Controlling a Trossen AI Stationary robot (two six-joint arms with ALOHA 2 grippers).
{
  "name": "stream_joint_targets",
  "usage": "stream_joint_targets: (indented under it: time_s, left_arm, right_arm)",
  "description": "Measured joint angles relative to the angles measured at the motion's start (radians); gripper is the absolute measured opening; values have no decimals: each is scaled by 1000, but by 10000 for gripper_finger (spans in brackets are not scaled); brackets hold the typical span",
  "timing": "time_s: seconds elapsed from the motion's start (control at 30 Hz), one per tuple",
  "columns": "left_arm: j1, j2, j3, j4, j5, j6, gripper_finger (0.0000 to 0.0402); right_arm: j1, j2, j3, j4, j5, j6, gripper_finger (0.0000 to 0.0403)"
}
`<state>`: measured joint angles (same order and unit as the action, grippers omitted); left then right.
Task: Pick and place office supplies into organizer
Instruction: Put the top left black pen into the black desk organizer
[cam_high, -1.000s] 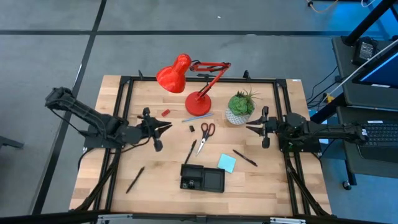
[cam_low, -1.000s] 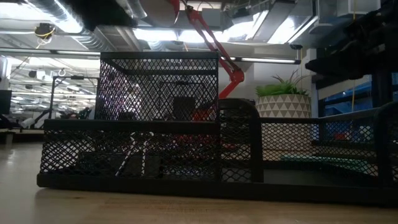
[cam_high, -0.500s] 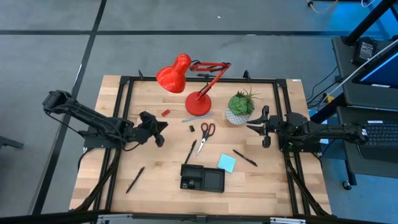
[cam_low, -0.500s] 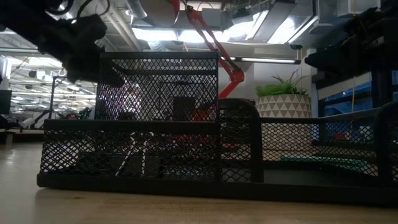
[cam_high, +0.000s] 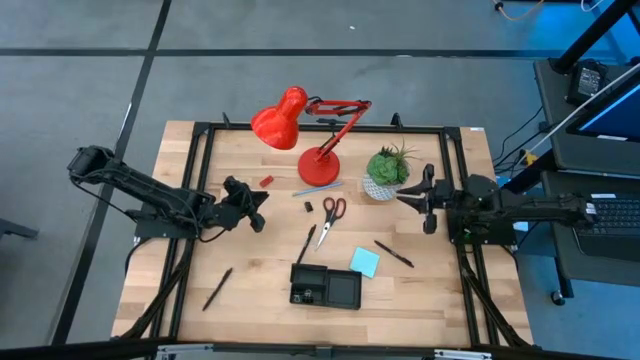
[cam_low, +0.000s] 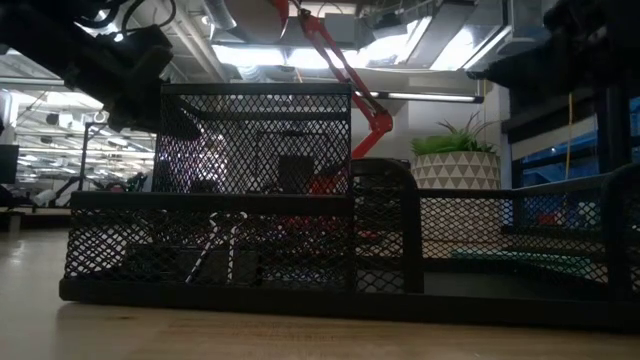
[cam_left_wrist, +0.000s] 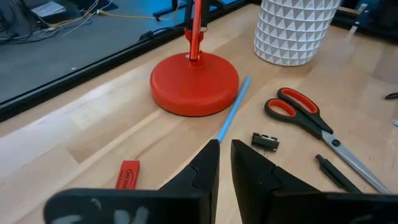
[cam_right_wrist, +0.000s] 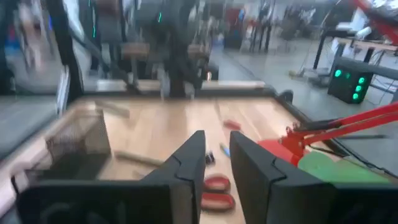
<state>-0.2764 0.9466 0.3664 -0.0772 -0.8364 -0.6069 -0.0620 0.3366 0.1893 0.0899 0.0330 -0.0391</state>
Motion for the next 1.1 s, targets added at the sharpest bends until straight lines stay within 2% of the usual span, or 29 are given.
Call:
stream_joint_targets:
  time_s: [0.2, 0.43, 0.77, 0.93, 1.1]
  left_arm:
    - [0, 0, 0, 0, -31, 0, 36]
    - [25, 0, 0, 0, -45, 1, 38]
    - [57, 0, 0, -1, -34, 1, 34]
    - [57, 0, 0, -2, -33, 1, 33]
    - [57, 0, 0, -2, -33, 49, 36]
  right_arm:
    - [2, 304, 203, -111, 0, -103, 78]
    - [2, 613, 401, -109, 0, -170, 78]
    - [2, 886, 604, -111, -1, -283, 78]
    - [2, 995, 692, -110, -67, -343, 81]
    - [3, 1092, 759, -109, -114, -413, 119]
